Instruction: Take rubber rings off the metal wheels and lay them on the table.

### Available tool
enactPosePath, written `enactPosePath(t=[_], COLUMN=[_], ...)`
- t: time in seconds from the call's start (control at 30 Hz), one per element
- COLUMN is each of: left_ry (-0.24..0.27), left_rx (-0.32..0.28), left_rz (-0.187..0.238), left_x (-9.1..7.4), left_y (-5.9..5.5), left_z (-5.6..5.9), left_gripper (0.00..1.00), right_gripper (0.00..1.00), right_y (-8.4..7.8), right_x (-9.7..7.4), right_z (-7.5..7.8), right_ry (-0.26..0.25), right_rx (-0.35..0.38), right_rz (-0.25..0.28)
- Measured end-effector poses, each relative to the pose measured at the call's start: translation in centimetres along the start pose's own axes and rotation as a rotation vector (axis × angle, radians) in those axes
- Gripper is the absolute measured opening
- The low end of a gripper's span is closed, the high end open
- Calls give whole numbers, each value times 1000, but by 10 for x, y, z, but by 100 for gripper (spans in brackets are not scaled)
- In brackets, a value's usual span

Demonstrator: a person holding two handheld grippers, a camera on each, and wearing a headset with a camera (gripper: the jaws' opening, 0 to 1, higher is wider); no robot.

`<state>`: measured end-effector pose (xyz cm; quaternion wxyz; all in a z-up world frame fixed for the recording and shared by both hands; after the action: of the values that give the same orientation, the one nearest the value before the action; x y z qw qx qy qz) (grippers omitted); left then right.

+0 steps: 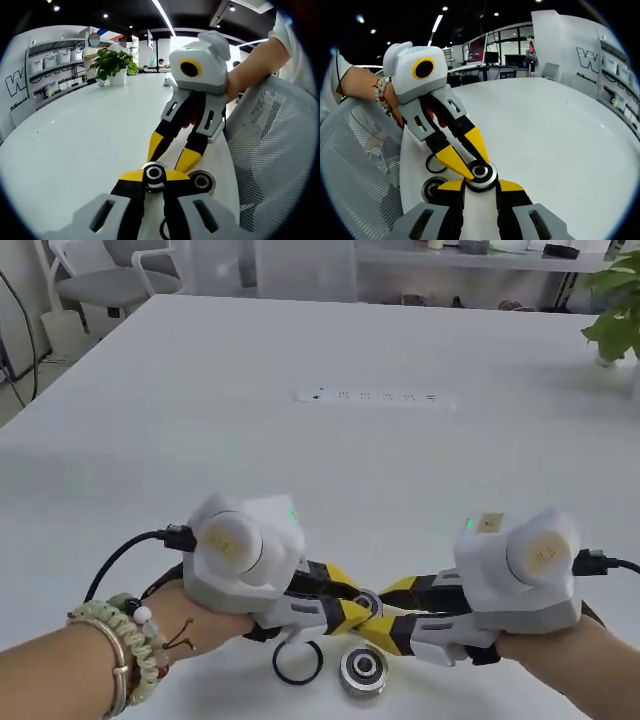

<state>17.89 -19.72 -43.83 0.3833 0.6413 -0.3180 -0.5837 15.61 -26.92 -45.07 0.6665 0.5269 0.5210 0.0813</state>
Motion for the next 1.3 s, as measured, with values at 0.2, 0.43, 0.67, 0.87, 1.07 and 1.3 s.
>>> enactPosePath(t=[0.2,0.43,0.67,0.87,1.07,1.3], left_ry=[4,7,9,9,9,13], left_rx=[0,-2,-6,-8,-13,-14], left_rz=[-2,-4,-3,-2,2,3], left_x=[0,0,-1,-1,-1,0], left_y=[0,-1,-1,-1,-1,-1], left_z=[0,1,1,2,2,1], left_gripper=[8,8,7,7,7,7], right_gripper=[18,10,2,2,3,0], right_y=[-2,-7,-8,-8,-10,-12], right_x=[-1,-5,-5,-5,-5,-6], right_z=[-1,0,2,2,4,10], right_ry=[15,18,10,-1,13,16], right_rx=[12,15,42,133,218,433], right_rz=[-5,-22,-30,-35,-27,-9])
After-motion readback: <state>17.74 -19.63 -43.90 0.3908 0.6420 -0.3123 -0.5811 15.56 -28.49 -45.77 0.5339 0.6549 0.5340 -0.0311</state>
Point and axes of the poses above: the centre of the closed fingertips' face, and the gripper's own axes: x roughly forward along the fingers, z roughly to its right, y roughly out of its top, the point moved 5 cm from there along -x, roughly backward along the fingers
